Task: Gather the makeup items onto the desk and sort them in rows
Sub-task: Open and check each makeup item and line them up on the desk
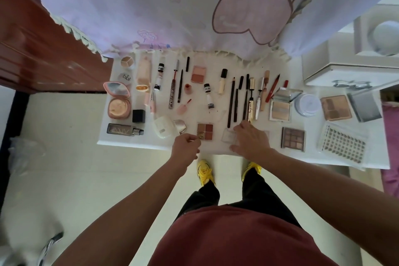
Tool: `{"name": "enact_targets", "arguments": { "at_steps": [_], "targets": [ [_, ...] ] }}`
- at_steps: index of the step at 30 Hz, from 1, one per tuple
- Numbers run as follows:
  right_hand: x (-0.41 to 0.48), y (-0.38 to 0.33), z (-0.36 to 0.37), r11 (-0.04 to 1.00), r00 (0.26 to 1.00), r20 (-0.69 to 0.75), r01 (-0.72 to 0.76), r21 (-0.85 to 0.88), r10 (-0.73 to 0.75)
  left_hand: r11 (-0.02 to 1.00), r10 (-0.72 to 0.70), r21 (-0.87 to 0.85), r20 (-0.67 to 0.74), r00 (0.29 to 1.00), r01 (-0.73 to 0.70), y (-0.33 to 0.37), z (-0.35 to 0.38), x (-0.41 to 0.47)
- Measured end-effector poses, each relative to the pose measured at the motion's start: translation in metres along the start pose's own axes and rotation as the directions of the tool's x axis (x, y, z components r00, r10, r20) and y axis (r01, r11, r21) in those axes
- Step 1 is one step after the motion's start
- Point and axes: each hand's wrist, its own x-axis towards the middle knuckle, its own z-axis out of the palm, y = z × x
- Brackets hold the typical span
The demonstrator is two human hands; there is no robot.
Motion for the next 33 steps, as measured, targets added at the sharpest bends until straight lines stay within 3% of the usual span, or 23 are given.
{"name": "enact_targets", "arguments": {
  "at_steps": [5, 8, 12, 15, 23, 27, 33],
  "targets": [
    [0.001, 0.004, 0.004, 0.999, 0.999, -0.042, -0.023, 0.036, 0.024, 1.000, 0.018, 0.017, 0.013, 1.000, -0.018, 0.001, -0.006, -0.009],
    [-0.001, 0.006, -0.001, 0.973, 0.997, -0.017, -0.072, 0.221, 0.078, 0.999, 0.039, -0.001, 0.026, 0.999, -0.039, 0.006, -0.008, -0.013],
    [-0.011, 0.008, -0.025, 0.748, 0.998, 0.043, -0.067, 0.660, 0.052, 0.990, 0.137, -0.038, 0.096, 0.986, -0.134, 0.026, -0.008, -0.016],
    [-0.026, 0.008, -0.055, 0.572, 0.988, 0.130, -0.060, 0.818, -0.082, 0.974, 0.225, -0.054, 0.178, 0.958, -0.219, 0.050, -0.006, -0.023],
    [-0.052, 0.015, -0.111, 0.498, 0.985, 0.060, 0.029, 0.867, -0.163, 0.937, 0.347, -0.083, 0.351, 0.870, -0.340, 0.096, 0.004, -0.045],
    [-0.058, 0.017, -0.122, 0.467, 0.987, 0.017, 0.059, 0.882, -0.158, 0.911, 0.406, -0.091, 0.363, 0.839, -0.401, 0.109, 0.007, -0.054],
    [-0.065, 0.017, -0.129, 0.319, 0.992, -0.043, 0.080, 0.944, -0.121, 0.865, 0.489, -0.079, 0.360, 0.795, -0.496, 0.122, 0.007, -0.061]
  ]
}}
